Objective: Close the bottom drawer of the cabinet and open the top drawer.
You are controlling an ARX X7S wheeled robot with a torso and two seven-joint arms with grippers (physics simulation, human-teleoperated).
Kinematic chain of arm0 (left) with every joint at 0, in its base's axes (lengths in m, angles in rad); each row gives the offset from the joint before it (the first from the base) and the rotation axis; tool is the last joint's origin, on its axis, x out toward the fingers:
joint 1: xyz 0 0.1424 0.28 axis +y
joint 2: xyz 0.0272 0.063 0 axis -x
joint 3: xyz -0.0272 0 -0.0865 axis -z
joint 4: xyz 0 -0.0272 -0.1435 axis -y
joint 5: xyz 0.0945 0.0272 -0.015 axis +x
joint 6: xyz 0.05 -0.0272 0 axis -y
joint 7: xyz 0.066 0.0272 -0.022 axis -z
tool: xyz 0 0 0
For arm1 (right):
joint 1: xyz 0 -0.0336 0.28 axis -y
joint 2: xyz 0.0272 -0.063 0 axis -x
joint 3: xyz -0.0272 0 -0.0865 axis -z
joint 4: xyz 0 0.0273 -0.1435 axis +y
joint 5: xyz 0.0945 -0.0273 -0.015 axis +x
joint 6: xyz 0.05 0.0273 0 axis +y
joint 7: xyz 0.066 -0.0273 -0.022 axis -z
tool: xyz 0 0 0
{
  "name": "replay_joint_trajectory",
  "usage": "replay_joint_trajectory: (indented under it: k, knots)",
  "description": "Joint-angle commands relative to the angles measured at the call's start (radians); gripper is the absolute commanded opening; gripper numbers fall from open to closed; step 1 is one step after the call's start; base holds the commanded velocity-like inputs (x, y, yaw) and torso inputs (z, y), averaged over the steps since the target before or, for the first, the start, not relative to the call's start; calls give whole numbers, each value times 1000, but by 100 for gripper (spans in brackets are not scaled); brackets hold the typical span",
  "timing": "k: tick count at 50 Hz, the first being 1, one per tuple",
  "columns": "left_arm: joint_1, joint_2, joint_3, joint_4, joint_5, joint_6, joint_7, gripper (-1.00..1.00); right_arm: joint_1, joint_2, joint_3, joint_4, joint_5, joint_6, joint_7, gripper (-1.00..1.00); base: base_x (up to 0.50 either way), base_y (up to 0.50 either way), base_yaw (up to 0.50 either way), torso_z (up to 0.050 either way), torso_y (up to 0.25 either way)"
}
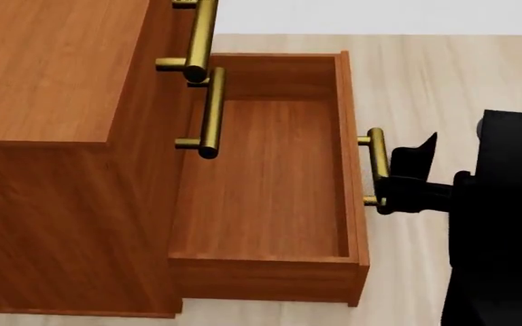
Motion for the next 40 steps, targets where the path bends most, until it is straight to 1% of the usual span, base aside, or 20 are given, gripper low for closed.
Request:
replay_joint_trajectory:
  k: [1,6,7,9,10,12,13,16,18,19,22,27,29,31,40]
  knots:
    - [-9,-11,0,7,-13,-12,-9,100,30,18,-104,176,-104,-110,7,100,0,0,0,0,0]
    - [2,-1,2,-7,-8,13,2,100,55,20,-151,257,-143,-138,10,100,0,0,0,0,0]
    - [-9,-13,2,10,-15,-14,-12,100,61,21,-164,276,-155,-142,13,100,0,0,0,0,0]
    - [11,9,5,-23,-1,40,15,100,66,17,-176,316,-163,-160,9,100,0,0,0,0,0]
    - [-3,-8,4,4,-11,0,-7,100,69,16,-184,332,-169,-168,8,100,0,0,0,0,0]
    - [13,9,5,-23,-3,42,14,100,73,13,-200,363,-179,-181,5,100,0,0,0,0,0]
    - [3,-3,5,-1,-9,12,-2,100,76,10,-209,381,-184,-189,2,100,0,0,0,0,0]
    - [17,12,6,-24,-4,50,16,100,86,2,-240,450,-205,-208,1,100,0,0,0,0,0]
    - [-1,-8,5,2,-13,7,-6,100,86,-2,-246,477,-209,-227,-2,100,0,0,0,0,0]
    - [1,-7,5,-1,-12,11,-5,100,87,-5,-256,497,-215,-232,-3,100,0,0,0,0,0]
    - [-8,-20,4,20,-20,-18,-22,100,88,-10,-269,522,-223,-244,-5,100,0,0,0,0,0]
    - [-11,-21,4,13,-22,-14,-19,100,92,-18,-290,554,-231,-257,-10,100,0,0,0,0,0]
    - [2,-6,7,-13,-14,23,0,100,94,-24,-304,572,-239,-264,-13,100,0,0,0,0,0]
    - [-8,-21,6,16,-24,-14,-20,100,95,-28,-315,584,-242,-270,-17,100,0,0,0,0,0]
    - [-6,-23,7,18,-28,-13,-22,100,106,-46,-362,636,-264,-299,-25,100,0,0,0,0,0]
